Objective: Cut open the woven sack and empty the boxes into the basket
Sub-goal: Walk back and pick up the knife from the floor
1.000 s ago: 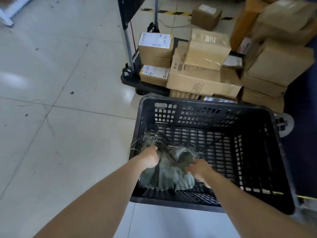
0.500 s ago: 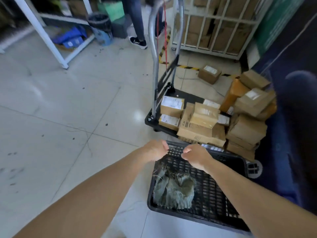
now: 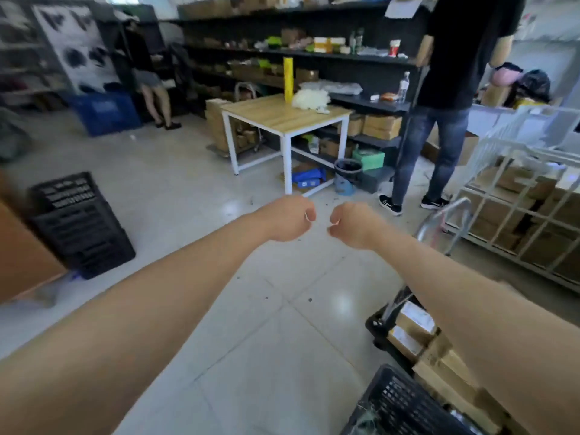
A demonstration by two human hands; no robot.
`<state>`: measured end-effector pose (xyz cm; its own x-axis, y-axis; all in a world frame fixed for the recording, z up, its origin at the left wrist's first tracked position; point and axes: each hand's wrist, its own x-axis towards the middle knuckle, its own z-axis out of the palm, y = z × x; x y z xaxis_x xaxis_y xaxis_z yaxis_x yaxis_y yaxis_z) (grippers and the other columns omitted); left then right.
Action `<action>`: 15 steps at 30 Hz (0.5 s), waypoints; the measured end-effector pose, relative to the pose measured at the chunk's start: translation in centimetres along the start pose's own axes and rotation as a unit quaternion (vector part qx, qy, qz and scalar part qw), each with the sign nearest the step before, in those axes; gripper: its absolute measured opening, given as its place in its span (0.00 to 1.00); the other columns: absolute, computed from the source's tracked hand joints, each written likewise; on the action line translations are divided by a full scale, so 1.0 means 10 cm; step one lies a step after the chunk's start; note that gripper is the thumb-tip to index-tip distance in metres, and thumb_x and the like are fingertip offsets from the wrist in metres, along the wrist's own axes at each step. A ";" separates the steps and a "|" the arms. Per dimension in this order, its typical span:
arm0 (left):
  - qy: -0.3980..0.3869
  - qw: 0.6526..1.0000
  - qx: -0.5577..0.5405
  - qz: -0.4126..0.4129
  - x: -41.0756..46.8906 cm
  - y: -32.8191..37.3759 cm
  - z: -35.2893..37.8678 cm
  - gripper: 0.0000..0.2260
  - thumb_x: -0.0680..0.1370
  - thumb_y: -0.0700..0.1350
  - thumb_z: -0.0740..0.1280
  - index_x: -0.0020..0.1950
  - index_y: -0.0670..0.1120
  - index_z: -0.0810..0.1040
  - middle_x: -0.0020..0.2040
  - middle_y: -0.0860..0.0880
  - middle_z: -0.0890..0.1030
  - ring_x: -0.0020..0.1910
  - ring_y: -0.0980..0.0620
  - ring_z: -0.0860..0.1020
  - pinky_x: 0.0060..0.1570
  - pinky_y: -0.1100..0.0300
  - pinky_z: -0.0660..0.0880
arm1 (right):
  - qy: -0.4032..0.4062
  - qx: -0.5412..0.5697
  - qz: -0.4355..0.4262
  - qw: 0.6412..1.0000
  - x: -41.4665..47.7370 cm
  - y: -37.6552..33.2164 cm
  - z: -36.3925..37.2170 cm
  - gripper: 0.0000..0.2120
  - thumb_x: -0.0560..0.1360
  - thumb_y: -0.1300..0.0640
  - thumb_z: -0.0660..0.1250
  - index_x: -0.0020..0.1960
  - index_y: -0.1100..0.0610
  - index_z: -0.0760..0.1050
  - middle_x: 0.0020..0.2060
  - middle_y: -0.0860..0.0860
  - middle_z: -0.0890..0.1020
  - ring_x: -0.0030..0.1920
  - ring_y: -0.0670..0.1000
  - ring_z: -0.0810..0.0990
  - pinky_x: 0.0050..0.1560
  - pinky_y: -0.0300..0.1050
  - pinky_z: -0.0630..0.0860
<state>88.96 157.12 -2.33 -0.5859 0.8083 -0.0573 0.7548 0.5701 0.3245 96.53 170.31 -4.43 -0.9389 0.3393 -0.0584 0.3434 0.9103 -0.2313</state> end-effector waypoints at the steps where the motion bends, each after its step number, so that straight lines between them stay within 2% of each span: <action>1: 0.027 0.999 0.011 -0.016 -0.28 -0.08 -0.22 0.12 0.79 0.43 0.59 0.61 0.46 0.76 0.62 0.45 0.75 0.61 0.46 0.72 0.58 0.58 0.67 | 0.009 -0.010 -0.042 0.999 -0.03 -0.28 -0.12 0.12 0.78 0.53 0.61 0.54 0.60 0.76 0.56 0.58 0.77 0.61 0.59 0.74 0.58 0.49 0.73; 3: 0.074 0.995 0.026 -0.062 -0.86 -0.26 -0.56 0.12 0.79 0.43 0.59 0.61 0.46 0.76 0.61 0.46 0.76 0.60 0.46 0.73 0.55 0.60 0.67 | 0.029 -0.027 -0.131 0.991 -0.12 -0.84 -0.29 0.10 0.77 0.53 0.60 0.47 0.60 0.74 0.53 0.58 0.77 0.59 0.60 0.75 0.51 0.47 0.70; 5: 0.110 0.986 0.035 -0.122 -1.47 -0.45 -0.82 0.13 0.78 0.42 0.60 0.61 0.46 0.76 0.59 0.47 0.78 0.59 0.46 0.75 0.53 0.62 0.67 | 0.046 -0.014 -0.209 0.977 -0.27 -1.40 -0.40 0.09 0.77 0.54 0.61 0.48 0.60 0.74 0.54 0.59 0.78 0.58 0.60 0.76 0.48 0.46 0.69; 10: 0.178 0.939 0.085 -0.281 -3.10 -0.85 -1.20 0.13 0.77 0.41 0.60 0.59 0.46 0.79 0.58 0.45 0.81 0.57 0.45 0.77 0.52 0.63 0.69 | 0.053 0.012 -0.377 0.925 -0.83 -2.85 -0.47 0.14 0.76 0.53 0.64 0.56 0.60 0.78 0.53 0.58 0.81 0.56 0.60 0.78 0.51 0.48 0.75; 13: 0.203 0.905 0.089 -0.364 -4.03 -0.99 -1.29 0.13 0.76 0.41 0.61 0.57 0.46 0.79 0.57 0.45 0.81 0.55 0.45 0.77 0.52 0.60 0.73 | 0.042 0.024 -0.463 0.885 -1.22 -3.67 -0.33 0.14 0.76 0.52 0.64 0.56 0.59 0.78 0.53 0.57 0.81 0.54 0.59 0.78 0.54 0.52 0.77; 15: 0.215 0.883 0.094 -0.407 -4.60 -1.08 -1.31 0.12 0.77 0.41 0.61 0.58 0.46 0.79 0.56 0.47 0.81 0.54 0.47 0.78 0.48 0.63 0.71 | 0.023 0.025 -0.513 0.857 -1.48 -4.18 -0.21 0.14 0.76 0.52 0.64 0.59 0.57 0.77 0.55 0.56 0.80 0.55 0.59 0.78 0.54 0.53 0.77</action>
<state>103.87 111.89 9.20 -0.9839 0.0118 0.1783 0.0436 0.9835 0.1756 96.15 127.76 8.11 -0.7431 -0.6249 0.2394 -0.6664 0.7237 -0.1795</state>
